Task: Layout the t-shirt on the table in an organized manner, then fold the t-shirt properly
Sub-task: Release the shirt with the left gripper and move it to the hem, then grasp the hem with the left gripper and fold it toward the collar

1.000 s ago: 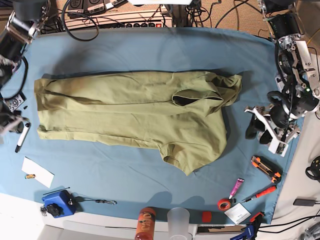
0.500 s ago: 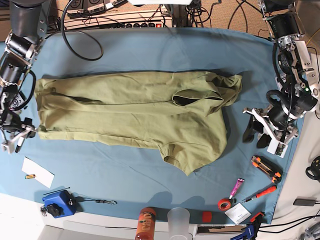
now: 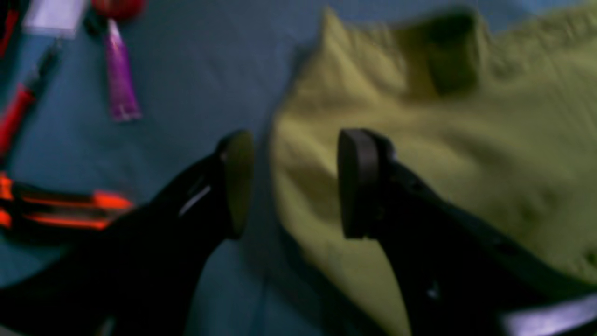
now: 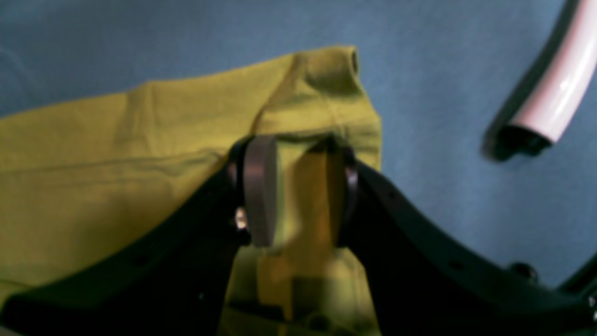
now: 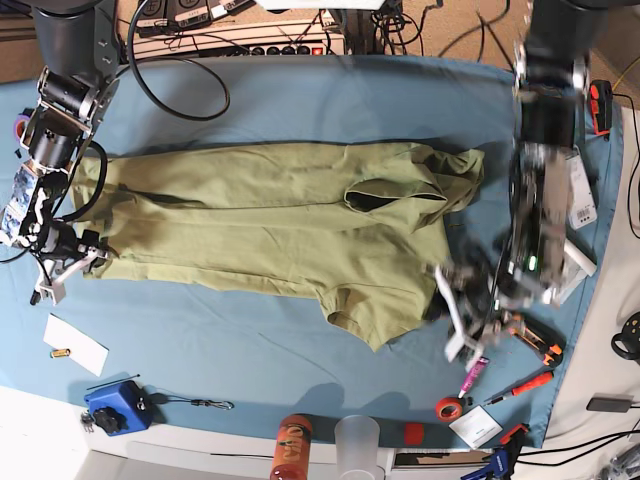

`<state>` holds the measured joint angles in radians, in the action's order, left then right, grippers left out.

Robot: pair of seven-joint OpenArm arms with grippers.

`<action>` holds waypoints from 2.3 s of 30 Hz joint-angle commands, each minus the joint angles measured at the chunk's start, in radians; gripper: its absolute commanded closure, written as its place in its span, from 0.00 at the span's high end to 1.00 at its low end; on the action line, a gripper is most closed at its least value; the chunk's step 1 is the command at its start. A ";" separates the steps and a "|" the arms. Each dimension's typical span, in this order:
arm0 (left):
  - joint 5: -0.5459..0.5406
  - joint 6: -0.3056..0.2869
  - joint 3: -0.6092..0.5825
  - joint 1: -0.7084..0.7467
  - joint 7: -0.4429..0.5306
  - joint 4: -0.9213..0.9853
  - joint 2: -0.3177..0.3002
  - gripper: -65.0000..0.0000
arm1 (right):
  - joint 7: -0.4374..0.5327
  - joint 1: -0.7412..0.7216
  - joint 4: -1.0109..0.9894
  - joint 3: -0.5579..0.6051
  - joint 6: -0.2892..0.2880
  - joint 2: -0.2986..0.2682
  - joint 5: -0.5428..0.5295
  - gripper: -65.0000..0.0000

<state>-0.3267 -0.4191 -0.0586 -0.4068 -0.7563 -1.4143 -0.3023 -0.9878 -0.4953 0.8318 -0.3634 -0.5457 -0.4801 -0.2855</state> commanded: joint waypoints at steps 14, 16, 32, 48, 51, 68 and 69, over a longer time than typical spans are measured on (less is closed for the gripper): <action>0.004 -0.104 -0.182 -0.335 0.213 0.621 0.039 0.47 | 0.003 0.019 0.017 -0.002 -0.003 -0.021 -0.013 0.28; 0.043 -0.101 -0.182 -0.341 0.249 0.675 0.065 0.47 | -0.006 0.019 0.017 -0.002 -0.003 -0.021 -0.013 0.28; 0.069 -0.128 -0.180 -0.340 0.244 0.737 0.114 0.01 | -0.024 0.019 0.017 -0.002 -0.041 -0.022 -0.043 0.00; -0.397 -0.261 0.222 -0.338 -0.280 0.580 0.113 0.00 | -0.061 0.019 0.164 -0.005 -0.042 -0.021 -0.150 0.00; -0.522 -0.263 0.287 -0.335 -0.418 0.580 0.113 0.00 | -0.103 0.019 0.208 -0.005 -0.069 -0.022 -0.200 0.00; -1.078 -0.259 0.319 -0.191 -0.640 0.537 0.017 0.00 | -0.191 0.357 0.642 -0.167 -0.112 -0.021 -0.436 0.00; -1.094 -0.259 0.319 -0.177 -0.640 0.520 0.017 0.00 | -0.193 0.380 0.661 -0.183 -0.113 -0.021 -0.444 0.00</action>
<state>-1.3792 -0.6785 0.2569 -0.5507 -1.4055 -0.8745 -0.2768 -1.1984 -0.0971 1.4769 -0.5385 -0.6552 -0.4782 -0.7128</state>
